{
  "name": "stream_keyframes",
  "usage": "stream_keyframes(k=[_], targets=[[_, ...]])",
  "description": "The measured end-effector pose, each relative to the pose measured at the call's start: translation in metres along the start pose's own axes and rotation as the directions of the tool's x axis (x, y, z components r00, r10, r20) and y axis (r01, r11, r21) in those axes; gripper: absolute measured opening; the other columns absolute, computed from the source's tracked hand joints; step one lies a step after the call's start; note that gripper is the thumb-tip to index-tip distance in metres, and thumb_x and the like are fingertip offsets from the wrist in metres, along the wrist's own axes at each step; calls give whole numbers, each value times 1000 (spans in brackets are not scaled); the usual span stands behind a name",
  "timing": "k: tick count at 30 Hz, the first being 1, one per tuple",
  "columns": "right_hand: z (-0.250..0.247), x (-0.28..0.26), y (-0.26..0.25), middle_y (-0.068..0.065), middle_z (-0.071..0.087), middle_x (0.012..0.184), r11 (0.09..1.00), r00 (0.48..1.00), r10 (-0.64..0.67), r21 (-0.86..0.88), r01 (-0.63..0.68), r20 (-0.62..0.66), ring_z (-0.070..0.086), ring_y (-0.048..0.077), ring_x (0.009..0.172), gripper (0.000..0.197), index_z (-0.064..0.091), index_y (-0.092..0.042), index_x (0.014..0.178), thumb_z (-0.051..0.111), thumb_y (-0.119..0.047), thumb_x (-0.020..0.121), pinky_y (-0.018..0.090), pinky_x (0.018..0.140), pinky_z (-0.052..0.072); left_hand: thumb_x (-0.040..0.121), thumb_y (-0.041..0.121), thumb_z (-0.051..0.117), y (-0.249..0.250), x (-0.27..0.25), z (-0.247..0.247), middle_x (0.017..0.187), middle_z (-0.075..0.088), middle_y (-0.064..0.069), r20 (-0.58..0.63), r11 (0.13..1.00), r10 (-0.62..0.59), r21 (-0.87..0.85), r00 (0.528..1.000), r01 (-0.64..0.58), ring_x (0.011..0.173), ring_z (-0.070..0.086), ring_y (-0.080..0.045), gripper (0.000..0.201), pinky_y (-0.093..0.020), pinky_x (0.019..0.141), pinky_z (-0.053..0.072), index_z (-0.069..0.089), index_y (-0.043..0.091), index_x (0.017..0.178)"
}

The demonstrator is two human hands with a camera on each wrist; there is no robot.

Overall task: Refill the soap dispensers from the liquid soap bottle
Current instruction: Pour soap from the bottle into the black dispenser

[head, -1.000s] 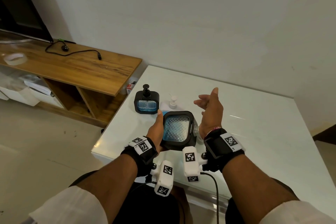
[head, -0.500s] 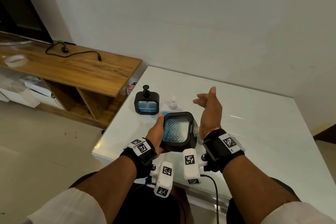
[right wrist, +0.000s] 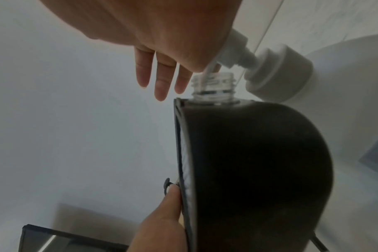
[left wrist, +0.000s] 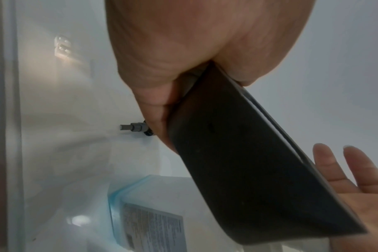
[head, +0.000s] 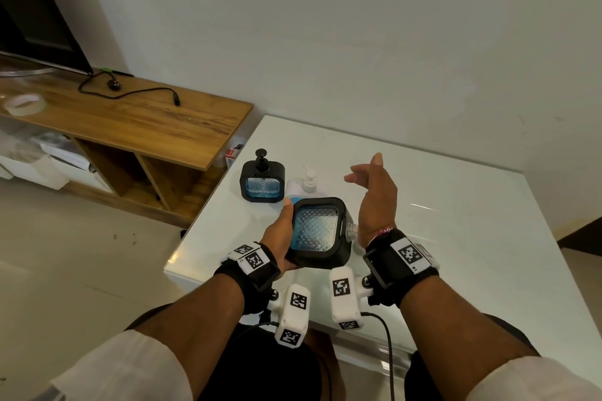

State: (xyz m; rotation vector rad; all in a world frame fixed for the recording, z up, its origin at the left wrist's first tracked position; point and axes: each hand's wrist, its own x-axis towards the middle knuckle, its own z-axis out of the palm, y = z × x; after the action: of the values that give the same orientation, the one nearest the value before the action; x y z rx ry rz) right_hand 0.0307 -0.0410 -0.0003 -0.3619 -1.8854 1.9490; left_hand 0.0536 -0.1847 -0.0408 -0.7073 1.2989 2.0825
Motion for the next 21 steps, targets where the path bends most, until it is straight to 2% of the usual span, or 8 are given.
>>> stream_keyframes(k=[3, 5, 8, 10, 13, 16, 18, 21], targets=[[-2, -2, 3, 8, 71, 86, 996, 999, -40, -75, 42, 25, 63, 15, 90, 52, 67, -10, 88, 34, -48, 101, 14, 77, 34, 97, 72, 40, 1, -3, 3, 120, 72, -16, -21, 1000, -11, 16, 1000, 11, 102, 70, -34, 68, -43, 68, 61, 62, 18, 133], [-2, -6, 5, 8, 69, 84, 988, 996, -74, -133, 81, 51, 62, 14, 86, 51, 67, -10, 87, 34, -46, 101, 12, 75, 35, 96, 72, 41, 3, -4, 4, 122, 71, -16, -37, 999, -14, 28, 999, 15, 102, 70, -34, 70, -42, 67, 61, 60, 17, 136], [-1, -7, 5, 9, 69, 86, 991, 996, -64, -114, 70, 58, 63, 18, 90, 54, 67, -8, 88, 33, -48, 99, 16, 77, 35, 98, 71, 39, 4, -4, 3, 120, 71, -16, -38, 1000, -12, 25, 999, 13, 97, 70, -32, 70, -41, 67, 59, 60, 16, 135], [-2, -6, 3, 8, 71, 88, 997, 998, -22, -73, 25, 51, 63, 17, 93, 57, 68, -9, 90, 32, -54, 96, 18, 79, 34, 98, 71, 38, 3, -4, 3, 116, 72, -15, -29, 999, -7, 33, 1000, 8, 96, 70, -32, 68, -41, 68, 58, 60, 17, 133], [-2, -3, -1, 5, 72, 89, 999, 999, 41, -21, -41, 30, 63, 11, 96, 59, 67, -16, 87, 32, -63, 87, 29, 87, 35, 98, 70, 39, 2, -2, 3, 117, 72, -15, -19, 1000, -8, 25, 1000, 8, 98, 70, -32, 67, -42, 70, 59, 61, 16, 132], [-3, -1, 0, 0, 72, 87, 998, 998, 67, -12, -67, 14, 63, 13, 100, 54, 67, -18, 86, 34, -61, 88, 37, 94, 34, 97, 72, 41, 1, -2, 2, 121, 71, -16, -11, 1000, -8, 18, 1000, 8, 104, 69, -34, 68, -44, 73, 60, 61, 17, 133], [-4, -2, 1, -2, 73, 87, 997, 997, 71, -9, -71, 23, 63, 13, 98, 53, 67, -17, 87, 35, -59, 89, 32, 93, 36, 96, 73, 41, 1, -1, 2, 122, 71, -16, -17, 1000, -12, 18, 1000, 13, 107, 69, -35, 69, -45, 76, 61, 60, 17, 133], [-4, -6, 1, 10, 71, 93, 995, 998, 38, -99, -33, 55, 61, 11, 94, 55, 68, -9, 94, 34, -52, 100, 15, 80, 33, 96, 73, 42, 2, 1, 3, 120, 71, -16, -35, 1000, -7, 21, 999, 8, 105, 69, -35, 69, -45, 75, 61, 61, 17, 132]])
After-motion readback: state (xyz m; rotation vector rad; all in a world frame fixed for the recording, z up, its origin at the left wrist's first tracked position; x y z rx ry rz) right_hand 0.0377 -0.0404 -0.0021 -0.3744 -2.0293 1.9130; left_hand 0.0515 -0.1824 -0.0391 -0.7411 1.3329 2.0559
